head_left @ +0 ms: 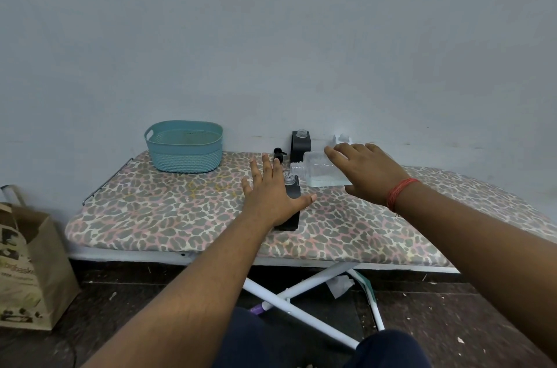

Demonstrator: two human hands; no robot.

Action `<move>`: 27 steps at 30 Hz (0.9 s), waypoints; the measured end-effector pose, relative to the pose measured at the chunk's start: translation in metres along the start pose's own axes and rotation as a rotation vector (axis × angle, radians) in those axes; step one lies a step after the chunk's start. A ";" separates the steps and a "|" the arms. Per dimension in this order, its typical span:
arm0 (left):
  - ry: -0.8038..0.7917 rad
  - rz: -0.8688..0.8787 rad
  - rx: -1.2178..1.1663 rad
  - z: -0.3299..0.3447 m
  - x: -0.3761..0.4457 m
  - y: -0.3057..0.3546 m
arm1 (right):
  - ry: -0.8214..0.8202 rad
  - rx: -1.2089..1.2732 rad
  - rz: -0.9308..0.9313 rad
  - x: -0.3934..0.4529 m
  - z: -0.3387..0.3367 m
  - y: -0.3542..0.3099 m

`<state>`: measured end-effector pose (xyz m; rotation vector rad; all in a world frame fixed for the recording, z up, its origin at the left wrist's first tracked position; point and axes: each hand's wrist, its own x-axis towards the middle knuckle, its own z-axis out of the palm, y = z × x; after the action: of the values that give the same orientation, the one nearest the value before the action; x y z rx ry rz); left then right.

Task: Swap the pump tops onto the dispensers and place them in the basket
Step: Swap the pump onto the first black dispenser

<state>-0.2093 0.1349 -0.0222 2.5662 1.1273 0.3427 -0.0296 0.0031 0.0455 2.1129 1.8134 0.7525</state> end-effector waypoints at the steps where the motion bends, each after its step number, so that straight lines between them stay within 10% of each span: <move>1: 0.001 0.000 0.000 0.000 0.000 0.000 | 0.001 -0.001 0.001 0.000 0.000 0.000; 27: 0.009 0.012 0.001 0.001 0.000 -0.001 | -0.026 -0.029 0.001 0.001 -0.004 0.001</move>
<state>-0.2099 0.1351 -0.0232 2.5757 1.1161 0.3569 -0.0309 0.0033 0.0500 2.0957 1.7780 0.7433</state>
